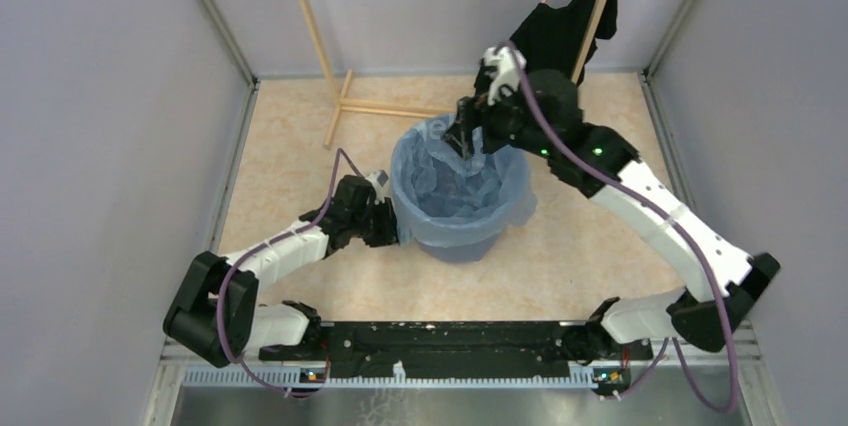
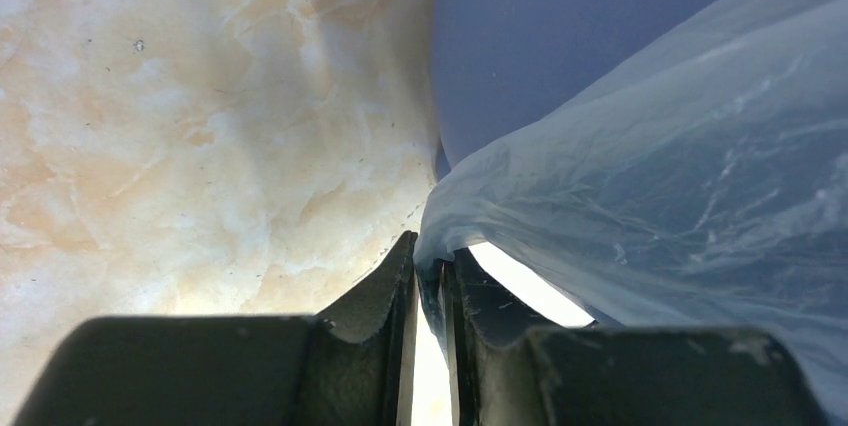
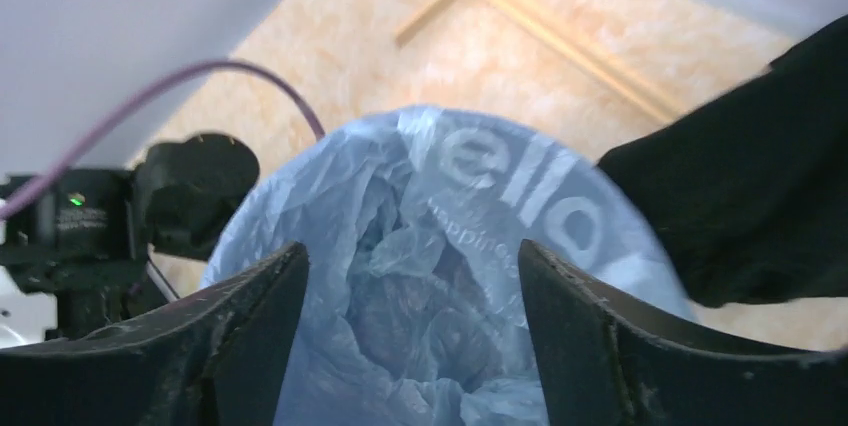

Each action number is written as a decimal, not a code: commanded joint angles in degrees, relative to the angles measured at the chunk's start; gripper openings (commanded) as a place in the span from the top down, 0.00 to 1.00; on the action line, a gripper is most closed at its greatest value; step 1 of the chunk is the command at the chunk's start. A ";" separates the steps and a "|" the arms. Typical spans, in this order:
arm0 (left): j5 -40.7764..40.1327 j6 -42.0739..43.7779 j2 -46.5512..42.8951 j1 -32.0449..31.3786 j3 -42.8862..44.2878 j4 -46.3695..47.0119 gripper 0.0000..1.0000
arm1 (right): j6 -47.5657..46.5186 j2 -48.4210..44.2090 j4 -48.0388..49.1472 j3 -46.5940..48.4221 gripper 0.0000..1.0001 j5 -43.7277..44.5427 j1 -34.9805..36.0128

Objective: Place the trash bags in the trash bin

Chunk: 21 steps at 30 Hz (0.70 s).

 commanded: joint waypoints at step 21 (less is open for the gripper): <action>-3.90 2.36 -6.37 -0.93 3.70 -3.64 0.77 | 0.26 18.32 16.13 -7.54 0.37 29.03 5.64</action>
